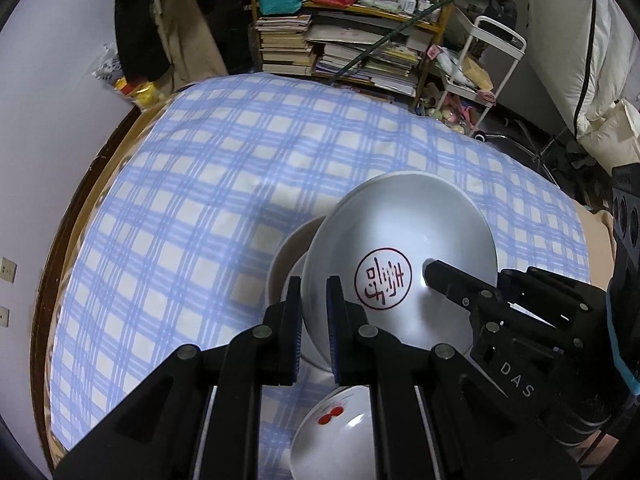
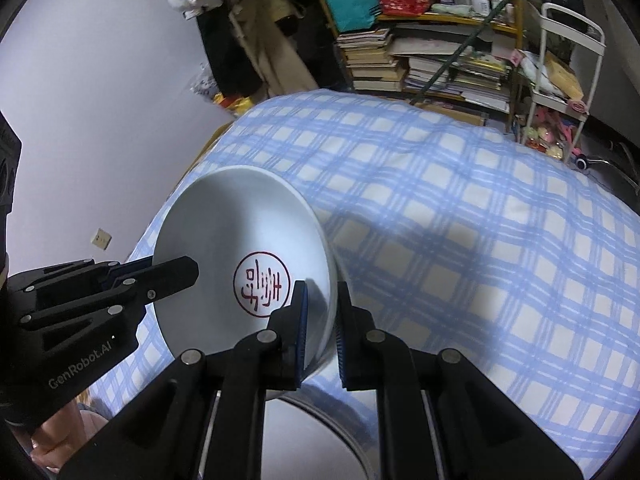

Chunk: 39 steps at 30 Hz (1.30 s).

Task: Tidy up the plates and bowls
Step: 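Lift the logo bowl with both tools and carry it over the nested white bowls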

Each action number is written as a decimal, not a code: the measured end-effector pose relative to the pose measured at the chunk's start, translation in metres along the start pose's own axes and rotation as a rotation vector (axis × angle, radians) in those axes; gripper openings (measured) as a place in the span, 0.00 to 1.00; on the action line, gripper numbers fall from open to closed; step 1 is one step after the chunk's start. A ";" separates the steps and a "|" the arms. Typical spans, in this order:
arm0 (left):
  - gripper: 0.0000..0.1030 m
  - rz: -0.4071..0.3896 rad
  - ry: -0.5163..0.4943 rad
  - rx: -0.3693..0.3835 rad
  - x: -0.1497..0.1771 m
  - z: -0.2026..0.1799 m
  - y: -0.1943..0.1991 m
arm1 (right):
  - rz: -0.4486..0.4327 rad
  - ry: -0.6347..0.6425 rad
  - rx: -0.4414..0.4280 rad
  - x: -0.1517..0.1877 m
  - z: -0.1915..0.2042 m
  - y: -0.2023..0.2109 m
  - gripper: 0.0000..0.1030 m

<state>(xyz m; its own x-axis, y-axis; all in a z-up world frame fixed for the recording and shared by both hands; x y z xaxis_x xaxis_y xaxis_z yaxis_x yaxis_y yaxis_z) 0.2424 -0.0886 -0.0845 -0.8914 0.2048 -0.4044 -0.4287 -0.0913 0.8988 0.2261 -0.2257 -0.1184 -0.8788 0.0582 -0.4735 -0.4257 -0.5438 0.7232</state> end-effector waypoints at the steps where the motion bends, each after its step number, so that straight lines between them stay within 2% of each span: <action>1: 0.10 0.002 0.005 -0.001 0.002 0.002 -0.001 | 0.004 0.002 -0.001 0.001 0.002 -0.003 0.14; 7: 0.10 0.021 0.031 0.010 0.014 0.013 -0.014 | 0.034 0.023 0.009 0.008 0.011 -0.017 0.14; 13: 0.10 0.028 0.041 -0.005 0.024 0.014 -0.028 | 0.038 0.064 0.044 0.012 0.015 -0.028 0.14; 21: 0.10 0.067 0.065 0.014 0.030 0.019 -0.048 | 0.053 0.132 0.100 0.017 0.019 -0.045 0.14; 26: 0.10 0.063 0.063 0.020 0.032 0.017 -0.053 | 0.003 0.147 0.162 0.023 0.020 -0.049 0.14; 34: 0.10 0.044 0.075 0.025 0.031 0.022 -0.053 | -0.058 0.140 0.149 0.026 0.019 -0.047 0.14; 39: 0.10 0.039 0.084 0.043 0.030 0.026 -0.053 | -0.068 0.175 0.182 0.029 0.026 -0.048 0.14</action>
<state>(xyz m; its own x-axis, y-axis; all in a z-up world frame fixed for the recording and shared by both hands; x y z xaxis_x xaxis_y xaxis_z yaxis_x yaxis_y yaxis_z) 0.2421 -0.0518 -0.1401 -0.9172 0.1196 -0.3800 -0.3883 -0.0550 0.9199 0.2156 -0.1759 -0.1535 -0.8029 -0.0651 -0.5925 -0.5282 -0.3829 0.7579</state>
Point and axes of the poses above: each gripper's, at about its wrist camera, not at the fingertips, and y roughly against the way its jaws point, z to its left, x to its underside, the point moved 1 cm from there along -y, roughly the way its jaws point, and after that the axes turned 14 degrees about -x, right-handed, at the moved point
